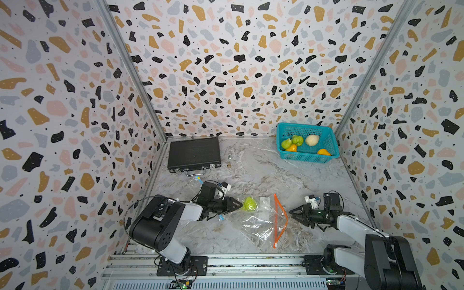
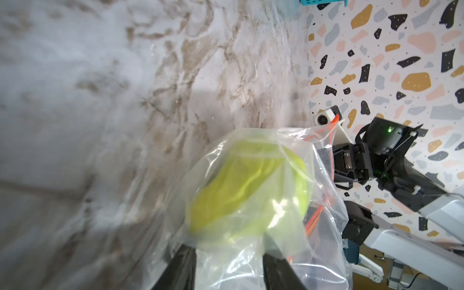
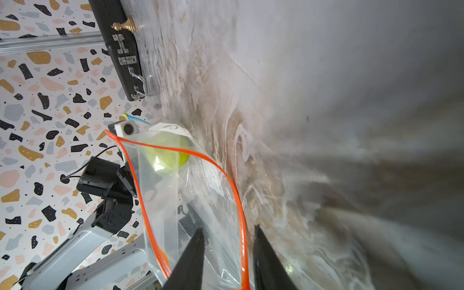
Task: Open the zip-top bag and take out the pear
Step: Pick up the pear from the zipper food storage bag.
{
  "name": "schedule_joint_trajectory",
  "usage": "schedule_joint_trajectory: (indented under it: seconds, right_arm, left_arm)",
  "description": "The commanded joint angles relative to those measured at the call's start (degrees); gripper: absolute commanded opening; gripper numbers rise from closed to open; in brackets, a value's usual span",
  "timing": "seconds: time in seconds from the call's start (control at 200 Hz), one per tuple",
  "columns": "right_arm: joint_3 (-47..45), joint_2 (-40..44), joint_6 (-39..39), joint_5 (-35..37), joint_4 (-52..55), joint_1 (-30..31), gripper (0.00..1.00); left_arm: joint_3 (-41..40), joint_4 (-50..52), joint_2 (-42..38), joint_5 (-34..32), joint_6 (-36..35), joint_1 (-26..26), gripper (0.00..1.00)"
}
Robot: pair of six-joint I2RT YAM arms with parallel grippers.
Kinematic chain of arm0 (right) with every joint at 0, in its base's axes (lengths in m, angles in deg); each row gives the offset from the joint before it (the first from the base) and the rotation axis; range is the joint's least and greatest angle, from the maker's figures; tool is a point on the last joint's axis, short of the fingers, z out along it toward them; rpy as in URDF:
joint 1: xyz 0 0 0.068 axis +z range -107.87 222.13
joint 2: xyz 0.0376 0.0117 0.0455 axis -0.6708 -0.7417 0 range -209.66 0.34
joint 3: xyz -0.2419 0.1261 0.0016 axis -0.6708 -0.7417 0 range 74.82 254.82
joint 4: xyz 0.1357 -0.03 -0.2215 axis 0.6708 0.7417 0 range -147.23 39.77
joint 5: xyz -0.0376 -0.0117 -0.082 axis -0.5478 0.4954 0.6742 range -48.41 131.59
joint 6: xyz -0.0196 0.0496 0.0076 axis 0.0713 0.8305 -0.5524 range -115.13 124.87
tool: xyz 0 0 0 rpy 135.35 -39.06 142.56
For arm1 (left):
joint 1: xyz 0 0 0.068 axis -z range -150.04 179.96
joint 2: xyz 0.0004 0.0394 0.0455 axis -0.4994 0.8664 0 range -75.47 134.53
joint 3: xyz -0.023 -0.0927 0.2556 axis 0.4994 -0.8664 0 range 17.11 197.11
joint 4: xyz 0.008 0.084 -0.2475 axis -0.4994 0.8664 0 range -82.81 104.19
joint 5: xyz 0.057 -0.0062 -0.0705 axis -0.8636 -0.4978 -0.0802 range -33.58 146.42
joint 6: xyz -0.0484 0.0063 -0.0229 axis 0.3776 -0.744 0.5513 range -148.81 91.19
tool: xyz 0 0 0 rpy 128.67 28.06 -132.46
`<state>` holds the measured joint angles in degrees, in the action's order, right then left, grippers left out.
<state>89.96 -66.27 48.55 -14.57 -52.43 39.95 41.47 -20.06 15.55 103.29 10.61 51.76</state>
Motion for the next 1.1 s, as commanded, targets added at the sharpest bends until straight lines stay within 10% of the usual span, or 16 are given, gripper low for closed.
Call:
schedule_joint_trajectory:
  seconds: [0.0, 0.305, 1.091]
  right_arm:
    - [-0.87, 0.01, 4.85, -3.03, -9.61, 1.28, 0.25]
    - [-4.64, -4.64, 20.42, -4.44, -37.49, 10.2, 0.04]
    - [-2.05, -42.63, 37.76, 4.66, -86.54, 27.68, 0.0]
  left_arm:
    - [-1.25, -1.18, 1.41, -0.93, -1.54, 0.08, 0.36]
    - [-1.07, -2.31, 5.77, -2.4, -2.0, 1.21, 0.31]
    - [-0.91, -6.77, -1.83, -3.28, 7.21, 7.9, 0.31]
